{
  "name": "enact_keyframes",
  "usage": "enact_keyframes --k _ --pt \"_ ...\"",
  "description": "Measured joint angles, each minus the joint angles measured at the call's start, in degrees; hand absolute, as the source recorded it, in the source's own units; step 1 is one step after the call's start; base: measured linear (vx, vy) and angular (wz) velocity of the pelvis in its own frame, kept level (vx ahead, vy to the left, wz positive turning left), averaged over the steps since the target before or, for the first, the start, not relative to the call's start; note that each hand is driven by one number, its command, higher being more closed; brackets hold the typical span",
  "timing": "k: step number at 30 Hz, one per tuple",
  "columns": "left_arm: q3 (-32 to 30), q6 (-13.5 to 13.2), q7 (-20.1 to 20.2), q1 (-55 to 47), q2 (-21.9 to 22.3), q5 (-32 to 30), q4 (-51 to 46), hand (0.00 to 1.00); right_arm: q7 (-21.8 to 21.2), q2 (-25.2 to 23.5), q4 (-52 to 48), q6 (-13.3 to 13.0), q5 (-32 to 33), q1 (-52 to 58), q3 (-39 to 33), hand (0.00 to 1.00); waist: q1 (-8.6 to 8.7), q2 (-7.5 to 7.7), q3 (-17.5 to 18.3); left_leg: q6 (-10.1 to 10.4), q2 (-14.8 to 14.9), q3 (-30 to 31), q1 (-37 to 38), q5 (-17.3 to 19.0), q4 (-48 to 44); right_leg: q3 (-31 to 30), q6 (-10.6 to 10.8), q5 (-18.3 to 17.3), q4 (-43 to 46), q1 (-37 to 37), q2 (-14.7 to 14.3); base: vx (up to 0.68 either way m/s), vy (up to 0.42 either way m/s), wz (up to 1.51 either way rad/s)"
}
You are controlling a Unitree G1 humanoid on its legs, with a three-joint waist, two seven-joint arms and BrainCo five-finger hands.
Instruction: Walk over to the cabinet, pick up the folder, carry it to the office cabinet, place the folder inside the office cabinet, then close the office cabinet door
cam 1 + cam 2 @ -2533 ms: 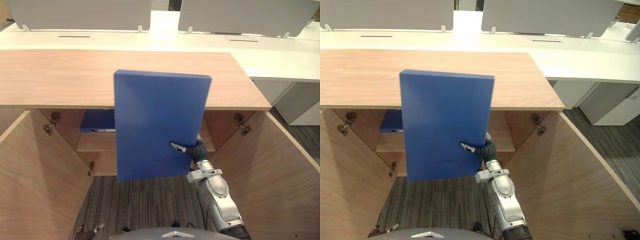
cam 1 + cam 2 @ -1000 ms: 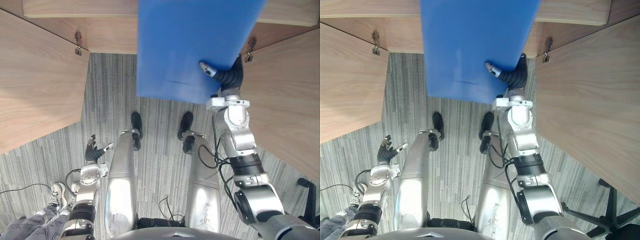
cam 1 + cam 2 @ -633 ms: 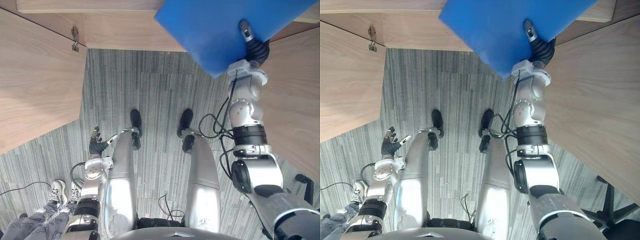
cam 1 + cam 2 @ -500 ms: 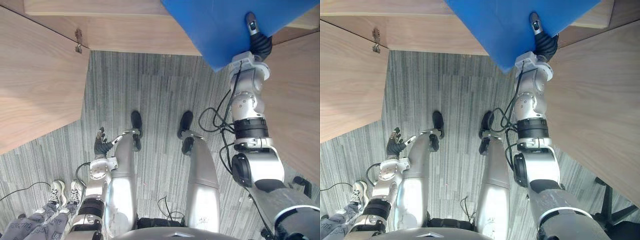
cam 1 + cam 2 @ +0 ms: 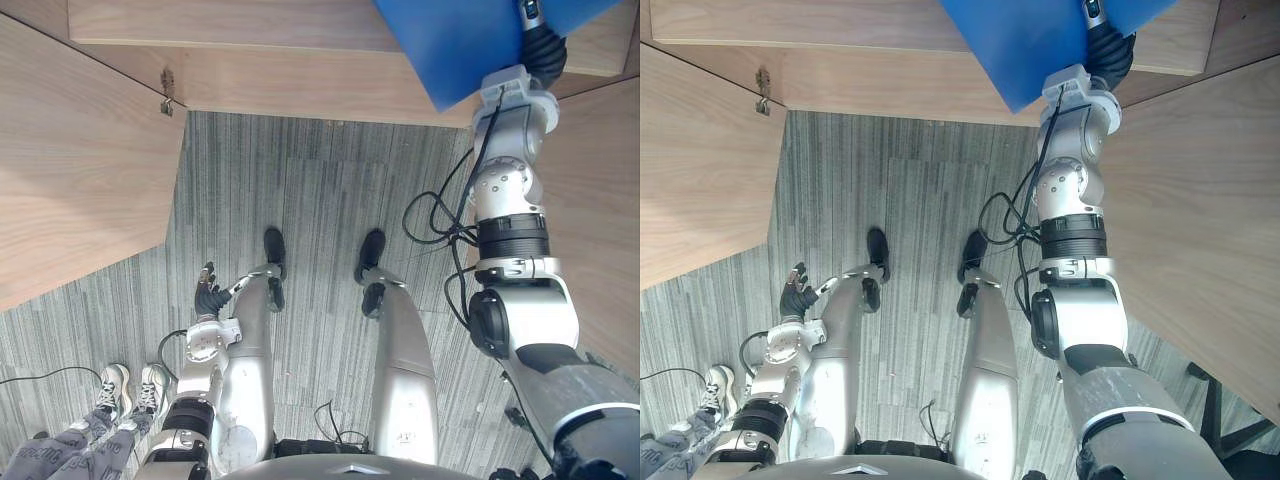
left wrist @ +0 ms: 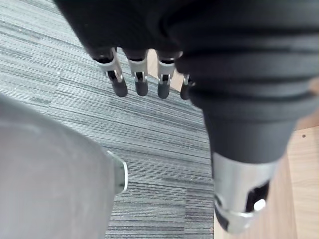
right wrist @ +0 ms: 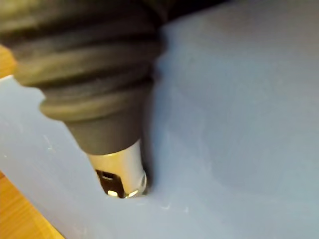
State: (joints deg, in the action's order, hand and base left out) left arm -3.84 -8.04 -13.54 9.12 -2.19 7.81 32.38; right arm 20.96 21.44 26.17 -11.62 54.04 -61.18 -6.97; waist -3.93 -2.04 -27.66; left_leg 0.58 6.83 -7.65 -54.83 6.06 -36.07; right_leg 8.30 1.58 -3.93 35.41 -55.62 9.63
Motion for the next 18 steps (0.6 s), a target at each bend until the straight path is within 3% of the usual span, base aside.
enact_keyframes --k 13,15,18 --pt "1.7 0.1 -1.2 0.7 0.2 1.1 -0.1 0.0 3.5 -0.3 7.4 -0.7 6.6 -10.3 -0.1 1.0 0.06 -0.18 0.1 0.2 -0.5 -0.1 -0.5 -2.3 3.4 0.4 -0.4 1.2 -2.0 -1.0 0.1 0.01 -0.005 0.02" --pt "1.8 0.1 -1.2 0.9 0.9 1.1 -0.1 0.0 3.5 0.7 9.5 -0.7 7.6 -11.8 -0.1 1.0 -0.28 -1.38 0.8 0.3 -0.5 0.1 -2.2 -2.5 3.5 0.6 -0.5 1.3 -2.0 -2.4 0.2 0.03 -0.004 0.04" --pt "1.8 0.1 -1.3 1.0 1.4 1.1 -0.2 0.0 3.5 1.7 14.0 -0.5 8.8 -14.1 0.1 1.0 -0.6 -1.98 0.9 0.4 -0.6 0.0 -3.0 -3.0 3.5 0.5 -0.5 1.5 -1.9 -3.5 0.2 0.04 0.005 0.02"
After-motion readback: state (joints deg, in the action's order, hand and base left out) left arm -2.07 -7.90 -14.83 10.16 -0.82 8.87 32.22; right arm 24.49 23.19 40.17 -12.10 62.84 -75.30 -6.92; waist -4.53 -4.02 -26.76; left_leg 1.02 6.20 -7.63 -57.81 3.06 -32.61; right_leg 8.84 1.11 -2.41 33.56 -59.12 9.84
